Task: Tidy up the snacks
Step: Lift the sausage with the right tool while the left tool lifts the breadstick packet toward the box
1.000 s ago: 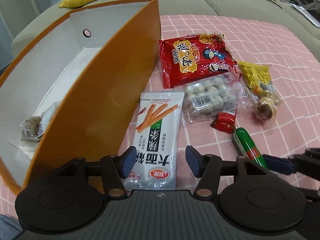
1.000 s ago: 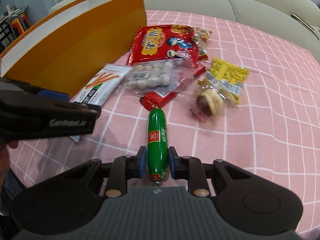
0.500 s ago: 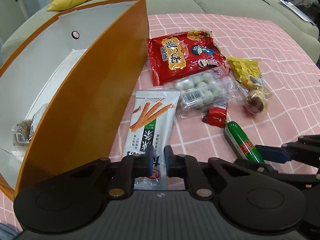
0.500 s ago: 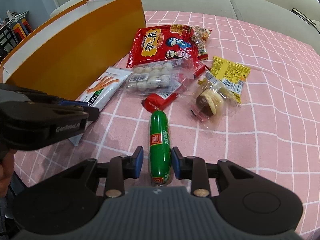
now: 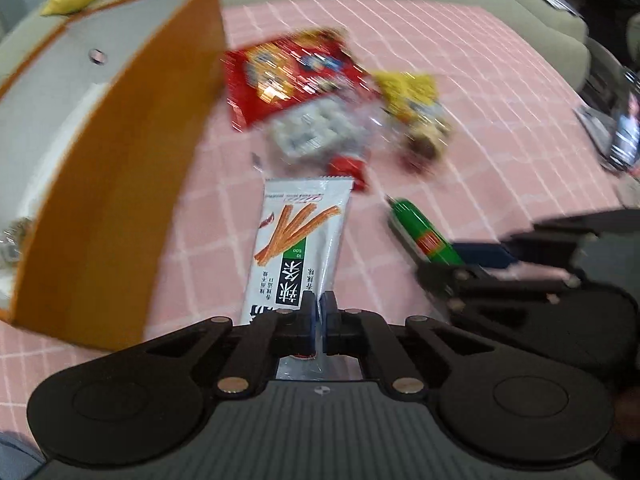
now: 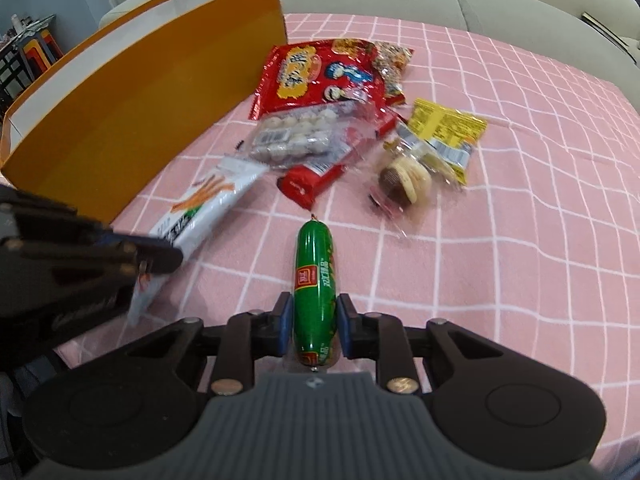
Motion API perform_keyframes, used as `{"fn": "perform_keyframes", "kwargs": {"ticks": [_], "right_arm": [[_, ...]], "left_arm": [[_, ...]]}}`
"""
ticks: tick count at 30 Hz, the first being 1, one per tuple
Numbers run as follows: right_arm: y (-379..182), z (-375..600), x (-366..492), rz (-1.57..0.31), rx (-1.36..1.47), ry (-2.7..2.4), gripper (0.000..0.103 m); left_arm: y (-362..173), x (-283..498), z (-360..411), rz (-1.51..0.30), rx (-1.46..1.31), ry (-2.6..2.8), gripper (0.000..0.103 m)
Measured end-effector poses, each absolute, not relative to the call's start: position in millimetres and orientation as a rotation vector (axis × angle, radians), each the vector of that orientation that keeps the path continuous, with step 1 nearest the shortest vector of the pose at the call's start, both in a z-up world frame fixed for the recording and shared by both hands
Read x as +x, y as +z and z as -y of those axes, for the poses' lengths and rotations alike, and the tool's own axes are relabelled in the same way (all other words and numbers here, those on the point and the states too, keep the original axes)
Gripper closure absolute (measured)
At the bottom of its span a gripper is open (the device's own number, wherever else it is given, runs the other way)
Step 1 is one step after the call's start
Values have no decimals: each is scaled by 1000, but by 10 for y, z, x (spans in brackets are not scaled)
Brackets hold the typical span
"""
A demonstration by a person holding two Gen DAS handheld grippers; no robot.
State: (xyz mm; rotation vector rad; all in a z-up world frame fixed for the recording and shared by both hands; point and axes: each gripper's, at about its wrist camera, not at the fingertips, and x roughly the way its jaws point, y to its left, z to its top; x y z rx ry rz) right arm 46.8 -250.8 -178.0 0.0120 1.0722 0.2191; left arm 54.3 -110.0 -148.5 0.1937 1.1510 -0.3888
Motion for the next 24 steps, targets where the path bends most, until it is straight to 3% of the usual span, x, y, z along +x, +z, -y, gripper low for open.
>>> {"fn": "perform_keyframes", "kwargs": {"ticks": [5,7,12,24], "right_arm": [[-1781,2530,426,-1080,23,212,83],[-1774,2538,414,-1072,32,213,82],[-1748,2567,427,-1045,47,226,69],[-1823,2623,536,-1051,58,270,71]], "left_arm": [[-1539,507,1137,-1193,172,-431,94],[-1508,505,1104,-1171,165,-433,71],[-1462,578,1036,-1130,222,-420,29],[-1750,674,1112,-1121,296,-489,26]]}}
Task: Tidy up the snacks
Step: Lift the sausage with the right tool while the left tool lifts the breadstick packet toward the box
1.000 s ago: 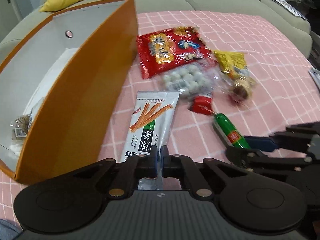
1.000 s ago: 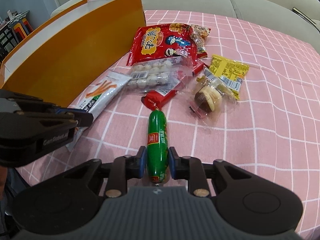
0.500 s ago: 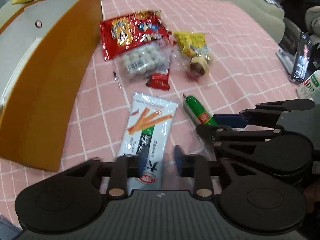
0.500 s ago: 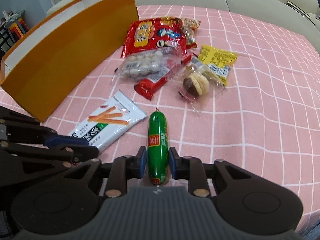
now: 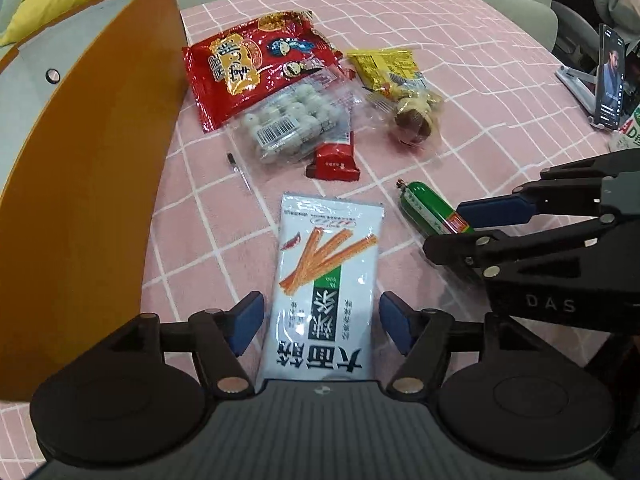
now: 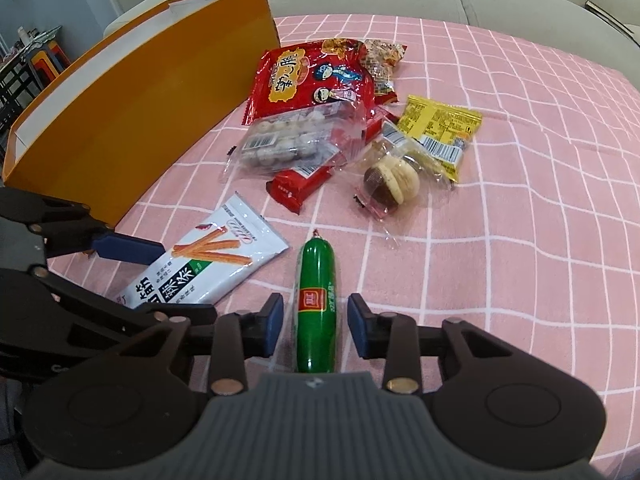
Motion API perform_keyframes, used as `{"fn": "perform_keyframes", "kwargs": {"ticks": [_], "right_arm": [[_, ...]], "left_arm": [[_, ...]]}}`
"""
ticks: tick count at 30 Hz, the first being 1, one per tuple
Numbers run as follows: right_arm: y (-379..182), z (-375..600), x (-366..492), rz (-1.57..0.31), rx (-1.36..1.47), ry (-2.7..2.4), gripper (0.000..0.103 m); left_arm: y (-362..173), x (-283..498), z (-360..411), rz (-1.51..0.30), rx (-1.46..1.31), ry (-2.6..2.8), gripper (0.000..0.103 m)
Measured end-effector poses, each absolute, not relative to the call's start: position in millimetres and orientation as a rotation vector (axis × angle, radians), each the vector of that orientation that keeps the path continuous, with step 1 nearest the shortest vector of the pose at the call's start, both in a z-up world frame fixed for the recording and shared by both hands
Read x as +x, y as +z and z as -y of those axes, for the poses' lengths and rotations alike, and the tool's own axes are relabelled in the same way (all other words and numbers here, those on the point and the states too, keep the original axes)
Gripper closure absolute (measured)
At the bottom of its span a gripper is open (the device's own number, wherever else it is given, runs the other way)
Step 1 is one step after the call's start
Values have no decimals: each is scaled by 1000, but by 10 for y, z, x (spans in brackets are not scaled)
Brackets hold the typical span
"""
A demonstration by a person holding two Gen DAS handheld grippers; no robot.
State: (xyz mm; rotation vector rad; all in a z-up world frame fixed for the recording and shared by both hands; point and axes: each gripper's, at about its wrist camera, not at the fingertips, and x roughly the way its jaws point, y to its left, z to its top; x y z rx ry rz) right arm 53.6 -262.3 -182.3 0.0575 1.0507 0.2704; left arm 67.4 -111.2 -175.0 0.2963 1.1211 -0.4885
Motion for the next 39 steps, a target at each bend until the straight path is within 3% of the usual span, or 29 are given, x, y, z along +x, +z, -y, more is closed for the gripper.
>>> {"fn": "perform_keyframes", "kwargs": {"ticks": [2,6,10,22,39], "right_arm": [[-1823,2630,539,-1048,59,275,71],[-1825,2609,539,-1045,38,276,75],[-1825,2597,545,-1047,33,278,83],[-1758,2683,526,-1054,91,256,84],[-1131,2559,473,-937,115,283,84]], "left_arm": [[-1760,670,1132,-1115,314,-491,28],[-1752,649,1143,-1106,323,-493,43],[-1745,652,1151,-1111,312,-470,47],[-1623,628,1076,-1102,249,-401,50],[-863,545,821,-982,99,-357,50]]}}
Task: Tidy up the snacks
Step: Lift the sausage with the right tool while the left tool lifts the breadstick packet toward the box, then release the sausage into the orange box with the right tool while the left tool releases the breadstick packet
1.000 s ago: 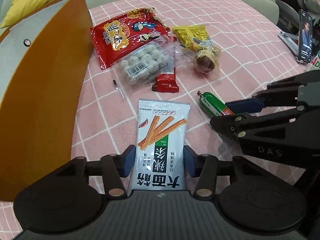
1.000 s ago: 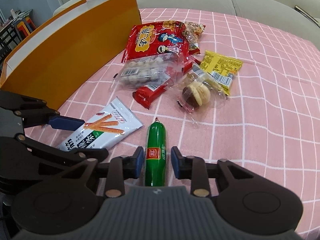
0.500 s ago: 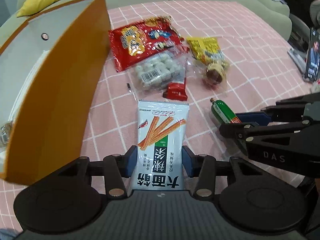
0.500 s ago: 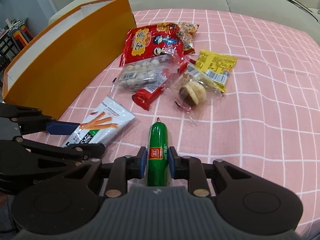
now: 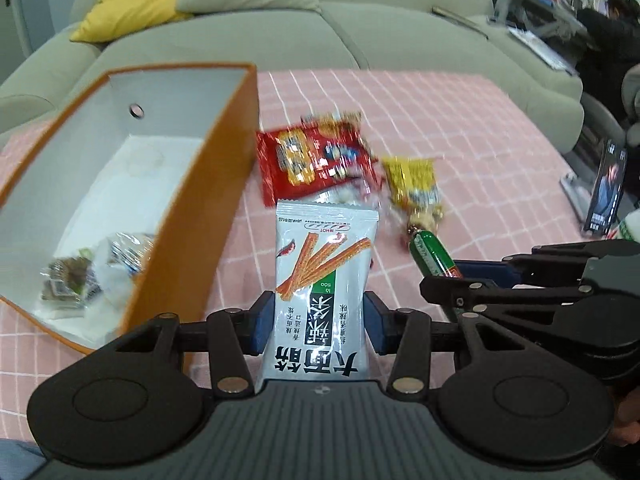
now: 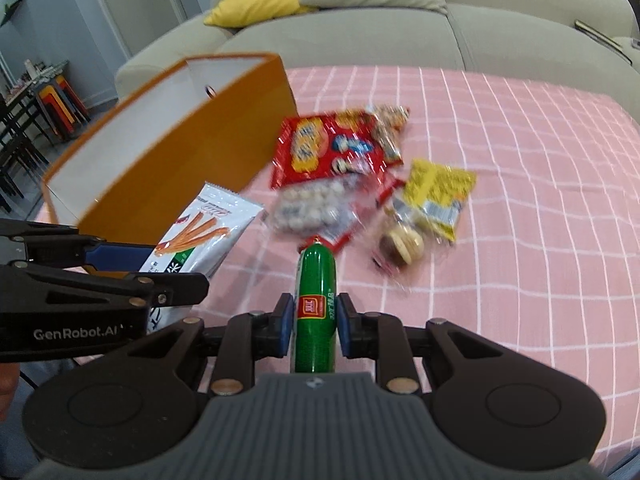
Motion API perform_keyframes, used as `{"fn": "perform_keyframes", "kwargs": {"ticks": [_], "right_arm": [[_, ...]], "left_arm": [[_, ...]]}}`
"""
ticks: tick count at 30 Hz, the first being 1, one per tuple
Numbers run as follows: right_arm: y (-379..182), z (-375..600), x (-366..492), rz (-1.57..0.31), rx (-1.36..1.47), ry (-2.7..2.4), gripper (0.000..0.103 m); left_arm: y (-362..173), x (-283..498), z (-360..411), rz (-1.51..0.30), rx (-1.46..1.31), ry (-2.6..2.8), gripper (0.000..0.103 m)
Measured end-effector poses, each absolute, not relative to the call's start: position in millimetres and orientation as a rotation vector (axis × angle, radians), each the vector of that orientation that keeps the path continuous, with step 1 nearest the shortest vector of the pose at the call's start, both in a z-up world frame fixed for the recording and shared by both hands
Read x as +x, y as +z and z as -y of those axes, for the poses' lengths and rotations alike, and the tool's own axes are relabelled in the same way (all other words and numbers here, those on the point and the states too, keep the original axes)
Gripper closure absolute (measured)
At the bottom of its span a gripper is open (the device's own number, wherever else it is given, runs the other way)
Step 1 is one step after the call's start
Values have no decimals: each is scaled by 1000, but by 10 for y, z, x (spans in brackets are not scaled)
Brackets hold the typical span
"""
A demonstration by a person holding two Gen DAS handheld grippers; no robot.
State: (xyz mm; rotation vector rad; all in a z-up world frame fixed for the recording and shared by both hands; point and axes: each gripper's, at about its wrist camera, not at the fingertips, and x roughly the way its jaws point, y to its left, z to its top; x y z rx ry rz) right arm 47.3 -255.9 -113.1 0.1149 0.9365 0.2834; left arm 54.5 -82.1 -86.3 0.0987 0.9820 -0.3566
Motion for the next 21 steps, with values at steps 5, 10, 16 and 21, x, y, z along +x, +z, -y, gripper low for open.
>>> {"fn": "perform_keyframes", "kwargs": {"ticks": [5,10,16,21], "right_arm": [[-883,2441,517,-888,106,323,84],[-638,2233,596,-842,65,380,84],[-371,1887,734,-792,3,467,84],[-228,1560,883,-763,-58,530,84]], "left_arm": [[-559,524,666,-920,71,-333,50],[-318,608,405,-887,26,-290,50],[-114,740,113,-852,48,-210,50],[-15,855,-140,-840,53,-147,50]]}}
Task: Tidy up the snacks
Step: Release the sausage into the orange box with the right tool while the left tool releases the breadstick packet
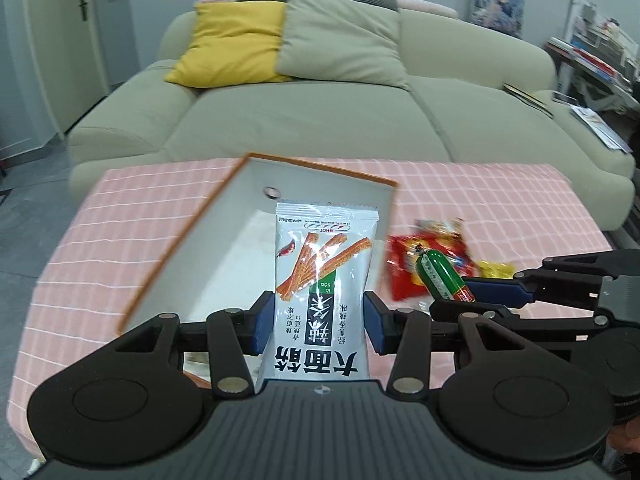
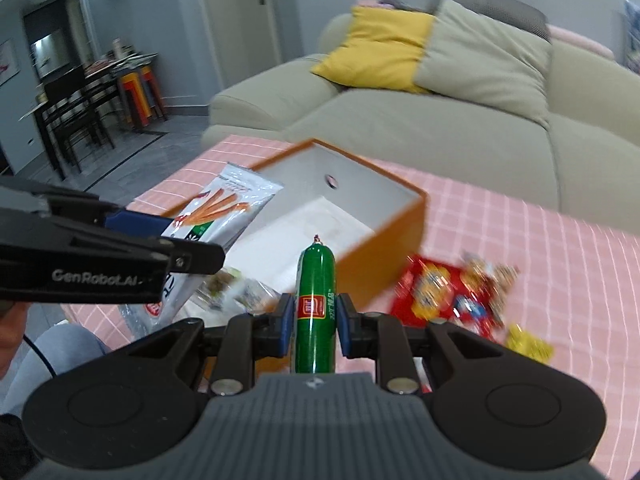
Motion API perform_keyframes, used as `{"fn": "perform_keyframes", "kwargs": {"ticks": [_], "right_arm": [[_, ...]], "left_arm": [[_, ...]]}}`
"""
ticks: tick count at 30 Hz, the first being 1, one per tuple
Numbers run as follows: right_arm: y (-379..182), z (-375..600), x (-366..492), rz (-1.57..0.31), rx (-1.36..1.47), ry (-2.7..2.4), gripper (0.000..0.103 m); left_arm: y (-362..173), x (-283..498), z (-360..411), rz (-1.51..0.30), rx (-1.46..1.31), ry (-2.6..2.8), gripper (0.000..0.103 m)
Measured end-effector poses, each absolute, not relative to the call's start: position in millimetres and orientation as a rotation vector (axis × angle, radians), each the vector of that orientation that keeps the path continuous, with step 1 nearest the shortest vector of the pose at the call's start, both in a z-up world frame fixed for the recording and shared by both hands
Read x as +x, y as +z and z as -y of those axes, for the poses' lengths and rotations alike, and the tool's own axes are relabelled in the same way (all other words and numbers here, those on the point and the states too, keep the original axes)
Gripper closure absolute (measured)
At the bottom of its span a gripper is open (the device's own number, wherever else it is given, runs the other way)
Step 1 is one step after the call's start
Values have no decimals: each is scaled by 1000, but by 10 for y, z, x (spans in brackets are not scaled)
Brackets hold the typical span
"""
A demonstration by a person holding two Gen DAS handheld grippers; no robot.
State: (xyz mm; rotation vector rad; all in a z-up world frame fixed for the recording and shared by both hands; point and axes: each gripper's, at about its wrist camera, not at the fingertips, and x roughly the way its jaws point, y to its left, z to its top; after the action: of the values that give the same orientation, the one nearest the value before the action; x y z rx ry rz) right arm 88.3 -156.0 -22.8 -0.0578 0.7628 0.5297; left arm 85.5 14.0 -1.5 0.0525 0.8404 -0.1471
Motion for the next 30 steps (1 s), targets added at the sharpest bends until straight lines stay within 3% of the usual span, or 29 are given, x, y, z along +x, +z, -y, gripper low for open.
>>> {"fn": "perform_keyframes", "kwargs": {"ticks": [13,30], "right_arm": [[-223,779,1443,-730,-298,623,84],[-930,247,1974,-897,-575,664,84]], "left_arm": [[-212,1359,-657,-967,28,-61,50],[-864,1719,-748,-1191,133,-47,50]]}}
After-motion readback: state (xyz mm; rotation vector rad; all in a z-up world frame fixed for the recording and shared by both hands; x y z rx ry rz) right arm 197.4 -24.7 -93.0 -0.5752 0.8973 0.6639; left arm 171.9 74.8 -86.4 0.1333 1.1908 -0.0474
